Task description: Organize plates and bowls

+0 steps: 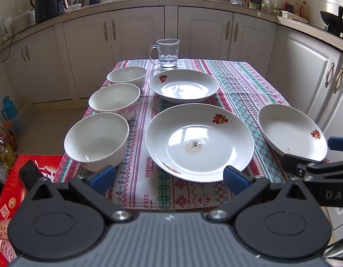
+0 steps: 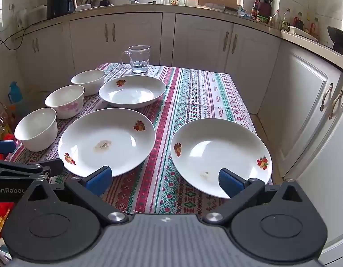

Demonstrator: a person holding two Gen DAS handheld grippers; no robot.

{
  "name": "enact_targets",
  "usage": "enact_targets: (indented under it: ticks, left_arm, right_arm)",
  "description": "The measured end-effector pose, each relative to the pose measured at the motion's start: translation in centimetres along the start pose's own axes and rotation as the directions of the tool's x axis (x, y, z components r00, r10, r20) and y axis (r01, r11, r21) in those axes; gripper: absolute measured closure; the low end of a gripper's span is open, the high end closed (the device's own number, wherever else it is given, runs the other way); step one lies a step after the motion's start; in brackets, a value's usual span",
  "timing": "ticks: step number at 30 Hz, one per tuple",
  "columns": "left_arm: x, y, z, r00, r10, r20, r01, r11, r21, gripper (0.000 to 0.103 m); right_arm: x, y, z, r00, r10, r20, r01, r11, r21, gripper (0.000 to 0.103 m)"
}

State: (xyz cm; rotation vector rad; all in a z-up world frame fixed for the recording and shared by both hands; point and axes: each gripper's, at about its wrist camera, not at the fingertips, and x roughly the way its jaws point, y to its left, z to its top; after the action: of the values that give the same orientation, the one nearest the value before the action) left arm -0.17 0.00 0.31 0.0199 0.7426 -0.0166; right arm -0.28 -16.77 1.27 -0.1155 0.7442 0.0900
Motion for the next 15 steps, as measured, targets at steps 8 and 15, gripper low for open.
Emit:
enact_targets:
  ticks: [8, 15]
  left_arm:
    - [-0.04, -0.27, 0.17, 1.000, 0.004, 0.000, -0.004, 1.000, 0.001, 0.001]
    - [-0.11, 0.19, 0.05, 1.000, 0.001, 0.002, -0.001, 1.000, -0.003, 0.001]
  right_arm:
    - [-0.10, 0.12, 0.03, 1.000, -0.001, 0.004, 0.001, 1.000, -0.004, 0.000]
    - [-0.12, 0.09, 0.03, 1.000, -0.002, 0.005, 0.002, 1.000, -0.005, 0.000]
